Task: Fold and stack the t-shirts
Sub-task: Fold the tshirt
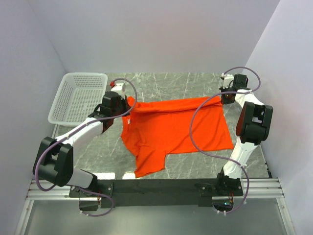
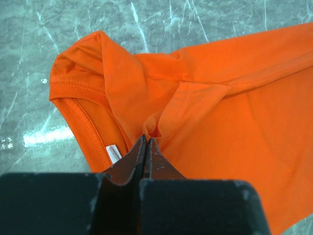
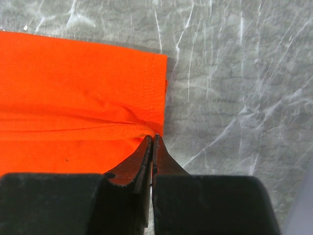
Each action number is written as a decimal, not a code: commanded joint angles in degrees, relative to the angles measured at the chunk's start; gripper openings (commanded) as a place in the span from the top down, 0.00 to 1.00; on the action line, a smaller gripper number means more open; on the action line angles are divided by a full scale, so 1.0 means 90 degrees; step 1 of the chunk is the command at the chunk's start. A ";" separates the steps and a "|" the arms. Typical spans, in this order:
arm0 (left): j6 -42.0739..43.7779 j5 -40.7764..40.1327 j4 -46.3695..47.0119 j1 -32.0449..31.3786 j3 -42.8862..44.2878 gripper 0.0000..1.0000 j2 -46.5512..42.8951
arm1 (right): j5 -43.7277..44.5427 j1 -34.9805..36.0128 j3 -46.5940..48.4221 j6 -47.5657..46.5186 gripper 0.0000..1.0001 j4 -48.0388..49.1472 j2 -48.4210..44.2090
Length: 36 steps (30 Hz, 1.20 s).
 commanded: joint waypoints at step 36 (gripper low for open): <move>-0.0116 0.0351 -0.0236 -0.0026 -0.0126 0.92 0.0348 | -0.1346 -0.0324 -0.0578 -0.0128 0.41 -0.0581 -0.1718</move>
